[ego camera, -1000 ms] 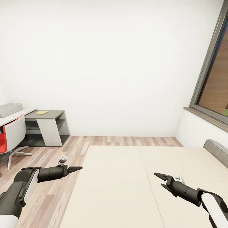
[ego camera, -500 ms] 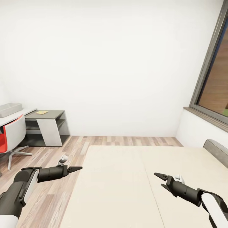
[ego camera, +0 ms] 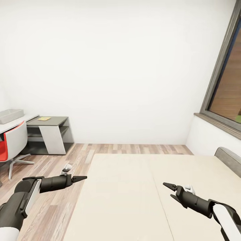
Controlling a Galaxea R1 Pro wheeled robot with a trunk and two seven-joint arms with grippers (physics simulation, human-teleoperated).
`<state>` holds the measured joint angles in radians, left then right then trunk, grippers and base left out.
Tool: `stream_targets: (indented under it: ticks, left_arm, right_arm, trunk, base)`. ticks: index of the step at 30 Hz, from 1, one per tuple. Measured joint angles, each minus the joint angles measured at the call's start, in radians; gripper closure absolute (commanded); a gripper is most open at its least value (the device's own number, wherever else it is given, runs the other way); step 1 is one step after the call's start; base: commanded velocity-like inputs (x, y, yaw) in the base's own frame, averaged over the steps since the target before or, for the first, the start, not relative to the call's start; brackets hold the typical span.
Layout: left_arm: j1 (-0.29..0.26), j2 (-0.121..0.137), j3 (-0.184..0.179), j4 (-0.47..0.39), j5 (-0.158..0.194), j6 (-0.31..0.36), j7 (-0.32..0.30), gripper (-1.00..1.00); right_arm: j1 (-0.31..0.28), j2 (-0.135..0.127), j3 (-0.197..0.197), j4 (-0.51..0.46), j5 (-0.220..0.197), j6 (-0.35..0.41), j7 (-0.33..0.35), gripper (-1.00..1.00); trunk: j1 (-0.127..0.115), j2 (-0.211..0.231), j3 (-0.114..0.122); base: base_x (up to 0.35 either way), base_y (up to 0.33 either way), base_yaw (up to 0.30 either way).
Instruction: Put all the toys in the child's room - the three board games (two on the bed and one on the table), the two jigsaw puzzles on the table, and the tennis ball on the table - inside the toy box on the table in the child's room.
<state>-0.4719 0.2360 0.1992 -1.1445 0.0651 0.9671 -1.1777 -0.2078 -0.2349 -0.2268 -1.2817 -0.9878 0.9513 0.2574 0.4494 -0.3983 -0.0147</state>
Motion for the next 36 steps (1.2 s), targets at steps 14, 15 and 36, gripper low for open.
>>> stream_targets:
  ticks: [14, 15, 36]
  left_arm:
    - [0.000, -0.001, 0.000, 0.000, 0.000, 0.000, 0.002, -1.00]
    - [0.000, -0.001, 0.000, 0.000, 0.000, 0.000, 0.002, -1.00]
    - [0.000, -0.002, -0.002, 0.000, 0.000, 0.000, 0.003, -1.00]
  right_arm:
    - [0.000, 0.000, 0.000, -0.001, 0.000, 0.000, 0.000, -1.00]
    - [0.000, 0.000, 0.000, -0.001, 0.000, 0.000, 0.000, -1.00]
    - [0.000, 0.000, -0.006, 0.008, -0.002, 0.004, -0.004, -1.00]
  trunk:
    - [0.000, 0.000, 0.000]
    - [0.000, 0.000, 0.000]
    - [0.000, 0.000, 0.002]
  base:
    - [0.000, -0.014, 0.000]
    - [0.000, -0.088, 0.000]
    - [0.000, -0.145, -0.034]
